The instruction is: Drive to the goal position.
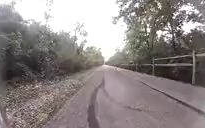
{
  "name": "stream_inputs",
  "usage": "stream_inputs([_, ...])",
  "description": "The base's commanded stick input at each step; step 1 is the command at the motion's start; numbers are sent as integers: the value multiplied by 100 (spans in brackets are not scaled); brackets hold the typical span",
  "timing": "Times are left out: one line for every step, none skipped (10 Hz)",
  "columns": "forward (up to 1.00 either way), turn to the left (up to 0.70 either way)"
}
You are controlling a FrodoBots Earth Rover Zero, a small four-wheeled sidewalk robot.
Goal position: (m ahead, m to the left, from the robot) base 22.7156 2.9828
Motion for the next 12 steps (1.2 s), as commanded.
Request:
stream_inputs([70, 3])
stream_inputs([70, 3])
stream_inputs([70, 3])
stream_inputs([70, 3])
stream_inputs([70, 3])
stream_inputs([70, 3])
stream_inputs([70, 2])
stream_inputs([70, 3])
stream_inputs([70, 3])
stream_inputs([70, 2])
stream_inputs([70, 2])
stream_inputs([70, 3])
